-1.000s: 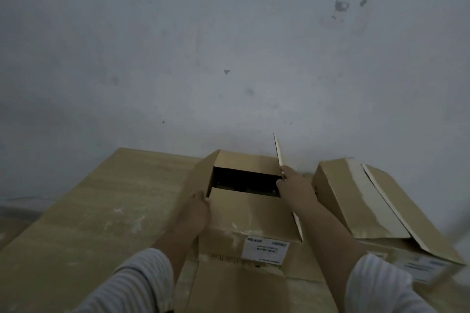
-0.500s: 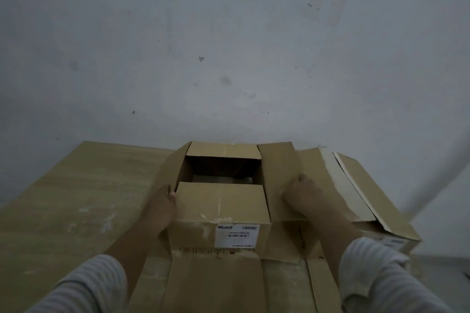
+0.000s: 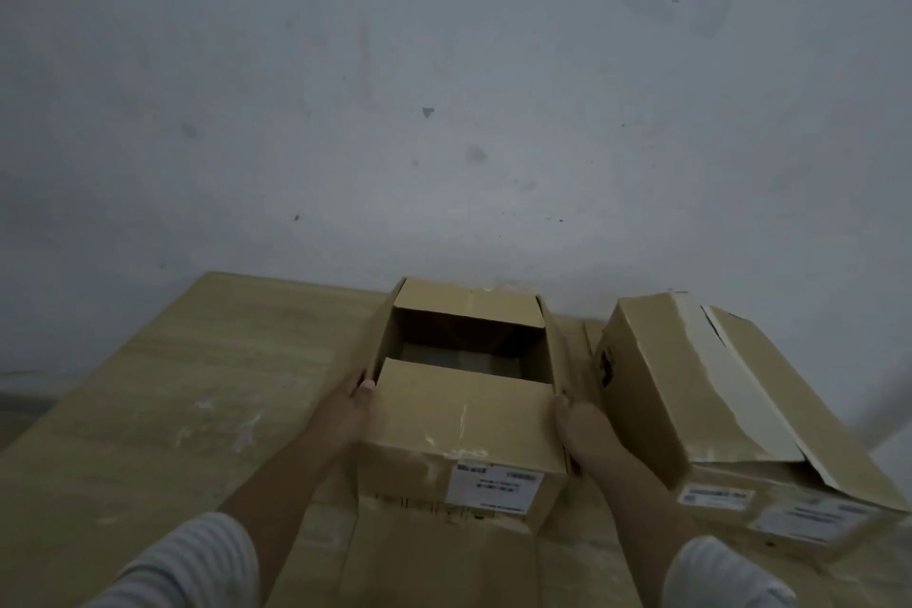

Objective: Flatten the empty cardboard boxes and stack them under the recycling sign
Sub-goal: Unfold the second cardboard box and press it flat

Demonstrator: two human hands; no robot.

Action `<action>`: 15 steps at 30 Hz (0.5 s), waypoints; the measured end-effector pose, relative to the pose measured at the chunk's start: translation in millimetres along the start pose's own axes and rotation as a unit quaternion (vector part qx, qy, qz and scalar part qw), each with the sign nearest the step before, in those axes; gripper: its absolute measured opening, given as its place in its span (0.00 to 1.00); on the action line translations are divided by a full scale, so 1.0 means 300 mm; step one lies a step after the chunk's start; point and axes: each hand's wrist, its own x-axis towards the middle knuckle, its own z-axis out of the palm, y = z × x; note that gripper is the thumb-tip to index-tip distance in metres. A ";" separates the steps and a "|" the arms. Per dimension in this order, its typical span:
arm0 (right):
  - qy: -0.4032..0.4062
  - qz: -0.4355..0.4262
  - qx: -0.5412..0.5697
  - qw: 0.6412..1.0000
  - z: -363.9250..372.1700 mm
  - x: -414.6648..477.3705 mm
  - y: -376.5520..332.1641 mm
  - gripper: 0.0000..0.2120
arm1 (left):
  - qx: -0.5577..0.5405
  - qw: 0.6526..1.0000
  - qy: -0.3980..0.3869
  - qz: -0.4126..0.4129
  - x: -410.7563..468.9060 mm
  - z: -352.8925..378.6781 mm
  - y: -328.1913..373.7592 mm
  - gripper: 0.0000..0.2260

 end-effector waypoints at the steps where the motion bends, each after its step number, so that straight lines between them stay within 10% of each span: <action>1: 0.021 -0.039 -0.051 0.998 0.001 0.024 -0.006 0.20 | -0.024 1.000 -0.010 -0.004 -0.004 -0.007 -0.001 0.23; 7: 0.026 -0.157 -0.220 0.962 0.010 0.044 -0.061 0.21 | -0.107 0.993 -0.040 -0.031 -0.035 -0.053 0.002 0.24; 12: -0.001 -0.091 0.070 0.993 -0.137 -0.062 -0.173 0.17 | -0.068 0.996 -0.046 -0.023 -0.052 -0.086 0.011 0.24; 15: -0.164 -0.092 0.088 0.978 -0.256 -0.167 -0.204 0.14 | -0.045 0.995 -0.084 -0.010 -0.065 -0.091 0.017 0.22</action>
